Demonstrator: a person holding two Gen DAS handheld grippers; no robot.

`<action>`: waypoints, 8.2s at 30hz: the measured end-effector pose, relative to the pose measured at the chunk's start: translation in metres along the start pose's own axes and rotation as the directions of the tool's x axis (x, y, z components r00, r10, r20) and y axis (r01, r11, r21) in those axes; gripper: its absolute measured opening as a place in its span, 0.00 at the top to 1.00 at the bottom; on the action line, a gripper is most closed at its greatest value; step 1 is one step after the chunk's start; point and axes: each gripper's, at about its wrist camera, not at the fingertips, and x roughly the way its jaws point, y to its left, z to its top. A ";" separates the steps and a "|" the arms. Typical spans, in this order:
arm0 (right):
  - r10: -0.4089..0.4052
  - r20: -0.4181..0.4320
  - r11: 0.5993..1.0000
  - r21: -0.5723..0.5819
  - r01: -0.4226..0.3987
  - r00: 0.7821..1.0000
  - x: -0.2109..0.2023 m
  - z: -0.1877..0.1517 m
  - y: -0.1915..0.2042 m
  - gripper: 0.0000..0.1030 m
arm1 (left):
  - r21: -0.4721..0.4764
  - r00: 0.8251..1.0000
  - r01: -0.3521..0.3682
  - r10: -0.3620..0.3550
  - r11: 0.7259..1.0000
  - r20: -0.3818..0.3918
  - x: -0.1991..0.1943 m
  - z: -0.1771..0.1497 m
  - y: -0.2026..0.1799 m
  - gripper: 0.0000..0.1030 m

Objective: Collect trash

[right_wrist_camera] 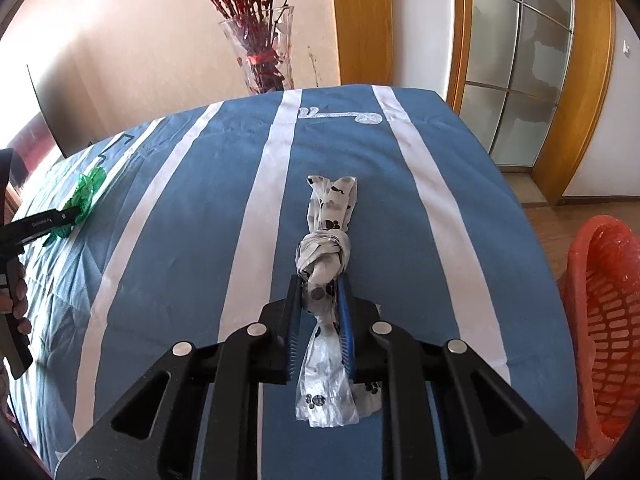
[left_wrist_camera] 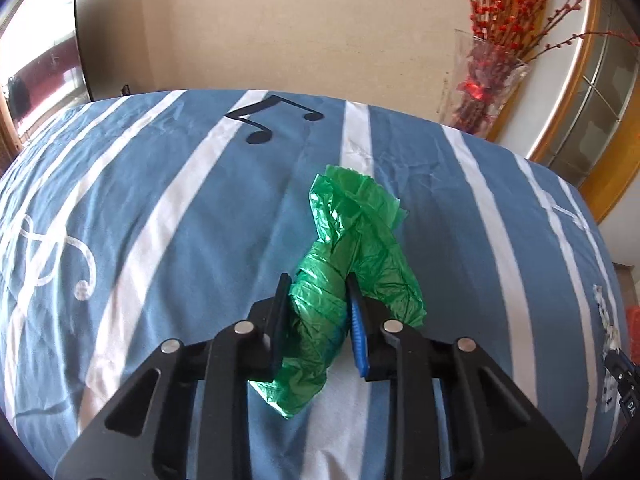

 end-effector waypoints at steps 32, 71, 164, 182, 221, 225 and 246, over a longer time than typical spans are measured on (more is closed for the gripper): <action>-0.085 0.272 0.982 0.184 0.035 0.958 -0.149 -0.033 -0.110 0.82 | 0.356 0.906 0.396 -0.423 0.846 -0.002 -0.143 -0.084 -0.230 0.74; -0.251 0.307 0.866 0.495 0.071 0.918 -0.181 -0.074 -0.276 0.81 | 0.397 0.766 0.635 -0.606 0.662 -0.215 -0.130 -0.157 -0.447 0.66; -0.569 0.318 0.817 0.324 0.477 0.759 -0.272 -0.218 -0.063 0.02 | 0.301 0.895 0.111 -0.227 0.947 0.385 -0.293 -0.282 -0.170 0.04; -0.564 0.317 0.820 0.318 0.475 0.762 -0.273 -0.218 -0.060 0.02 | 0.300 0.890 0.102 -0.222 0.949 0.398 -0.297 -0.282 -0.169 0.04; -0.560 0.299 0.821 0.322 0.471 0.773 -0.267 -0.217 -0.062 0.02 | 0.305 0.895 0.112 -0.229 0.946 0.382 -0.293 -0.280 -0.170 0.04; -0.560 0.299 0.821 0.322 0.470 0.773 -0.267 -0.217 -0.062 0.02 | 0.304 0.897 0.114 -0.229 0.946 0.378 -0.290 -0.280 -0.169 0.04; -0.555 0.295 0.824 0.322 0.467 0.778 -0.265 -0.220 -0.063 0.02 | 0.308 0.901 0.121 -0.234 0.944 0.364 -0.285 -0.280 -0.166 0.04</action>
